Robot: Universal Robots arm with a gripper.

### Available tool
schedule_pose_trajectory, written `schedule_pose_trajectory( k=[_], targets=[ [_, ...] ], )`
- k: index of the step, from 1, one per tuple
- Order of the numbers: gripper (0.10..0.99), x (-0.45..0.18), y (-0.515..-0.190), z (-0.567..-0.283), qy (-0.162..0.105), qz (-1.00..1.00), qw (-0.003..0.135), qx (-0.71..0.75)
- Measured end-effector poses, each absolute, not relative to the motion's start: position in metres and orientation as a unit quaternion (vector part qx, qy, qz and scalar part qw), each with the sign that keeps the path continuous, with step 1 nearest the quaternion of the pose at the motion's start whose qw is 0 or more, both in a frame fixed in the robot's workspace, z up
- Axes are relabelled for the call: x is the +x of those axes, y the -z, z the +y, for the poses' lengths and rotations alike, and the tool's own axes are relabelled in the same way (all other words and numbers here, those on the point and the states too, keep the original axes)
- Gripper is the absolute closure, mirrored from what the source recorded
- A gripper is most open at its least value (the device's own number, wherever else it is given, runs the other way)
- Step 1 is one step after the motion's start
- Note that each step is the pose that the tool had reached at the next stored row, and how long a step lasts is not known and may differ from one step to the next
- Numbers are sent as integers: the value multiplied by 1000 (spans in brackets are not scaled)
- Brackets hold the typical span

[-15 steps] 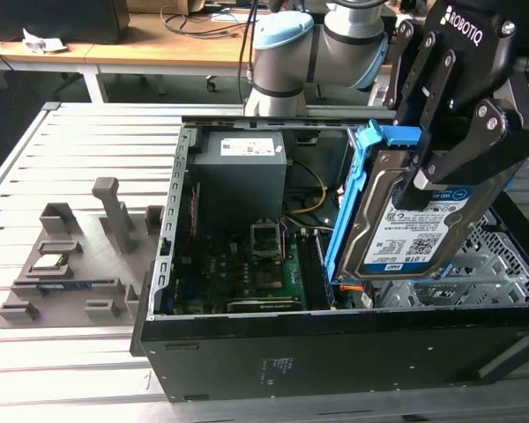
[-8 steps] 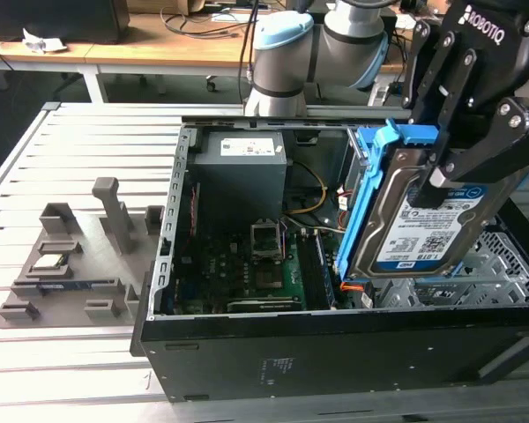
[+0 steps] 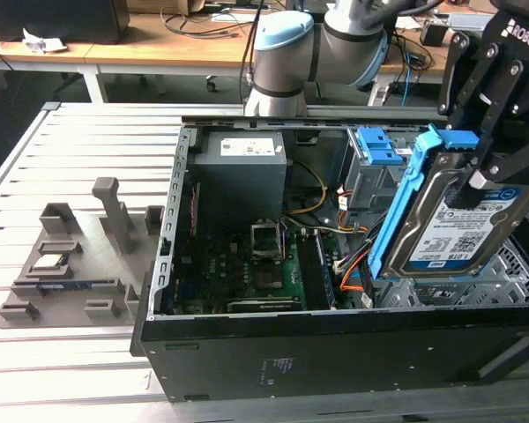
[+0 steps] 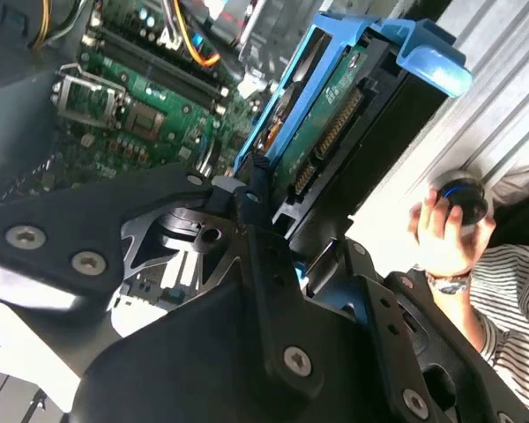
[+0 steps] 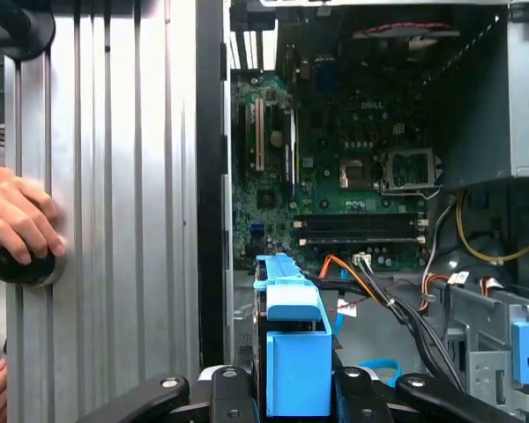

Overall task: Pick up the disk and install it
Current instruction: 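Pick up the disk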

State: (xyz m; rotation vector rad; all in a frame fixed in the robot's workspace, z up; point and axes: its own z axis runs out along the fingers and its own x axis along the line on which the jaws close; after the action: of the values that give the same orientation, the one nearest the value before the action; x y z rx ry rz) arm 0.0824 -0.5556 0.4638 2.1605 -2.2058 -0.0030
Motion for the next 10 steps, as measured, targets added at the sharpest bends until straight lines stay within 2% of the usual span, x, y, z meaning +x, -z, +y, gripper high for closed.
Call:
schedule_pose_trajectory(
  k=[10],
  targets=[
    [722, 112, -450, -536, 1, -713, 28, 700]
  ],
)
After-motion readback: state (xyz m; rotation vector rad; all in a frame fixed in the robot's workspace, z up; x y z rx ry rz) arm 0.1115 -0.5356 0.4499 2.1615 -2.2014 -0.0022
